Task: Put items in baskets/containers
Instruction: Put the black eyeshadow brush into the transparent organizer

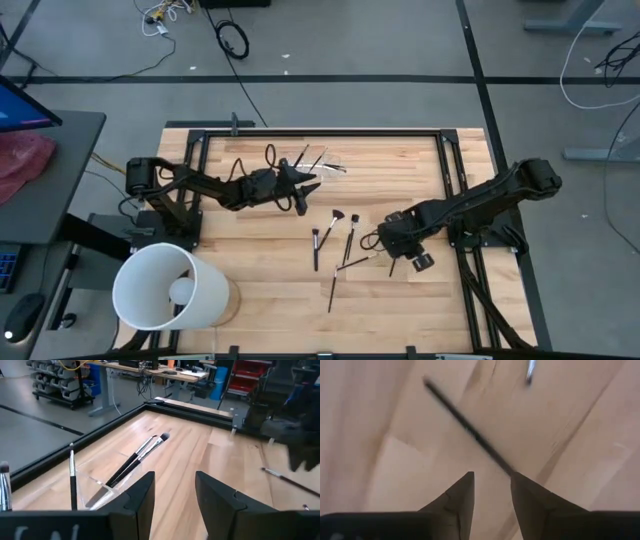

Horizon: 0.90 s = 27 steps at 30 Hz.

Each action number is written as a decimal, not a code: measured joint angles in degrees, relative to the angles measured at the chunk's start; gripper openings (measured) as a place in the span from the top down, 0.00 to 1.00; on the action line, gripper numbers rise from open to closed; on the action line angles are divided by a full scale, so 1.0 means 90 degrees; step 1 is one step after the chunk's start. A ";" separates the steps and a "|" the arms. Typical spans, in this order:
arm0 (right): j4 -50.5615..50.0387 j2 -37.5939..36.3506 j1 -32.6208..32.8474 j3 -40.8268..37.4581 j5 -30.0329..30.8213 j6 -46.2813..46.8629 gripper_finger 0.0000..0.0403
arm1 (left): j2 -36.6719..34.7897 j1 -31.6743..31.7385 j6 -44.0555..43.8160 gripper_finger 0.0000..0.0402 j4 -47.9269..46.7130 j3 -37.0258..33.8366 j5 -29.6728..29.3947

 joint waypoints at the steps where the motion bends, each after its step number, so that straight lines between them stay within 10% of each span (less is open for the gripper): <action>1: 0.0084 0.0000 0.0001 -0.0120 0.0052 -0.0148 0.68 | 0.0000 -0.0053 -0.0087 0.64 0.0022 0.0000 0.0002; 18: 0.1468 -0.0023 -0.0004 -0.0986 0.1048 -0.1277 0.69 | 0.0005 -0.0657 -0.0101 0.64 0.0064 0.0000 -0.0192; 27: 0.1719 -0.0056 -0.0205 -0.1274 0.0672 -0.0889 0.96 | 0.0005 -0.0797 -0.0106 0.64 0.0073 0.0000 0.0349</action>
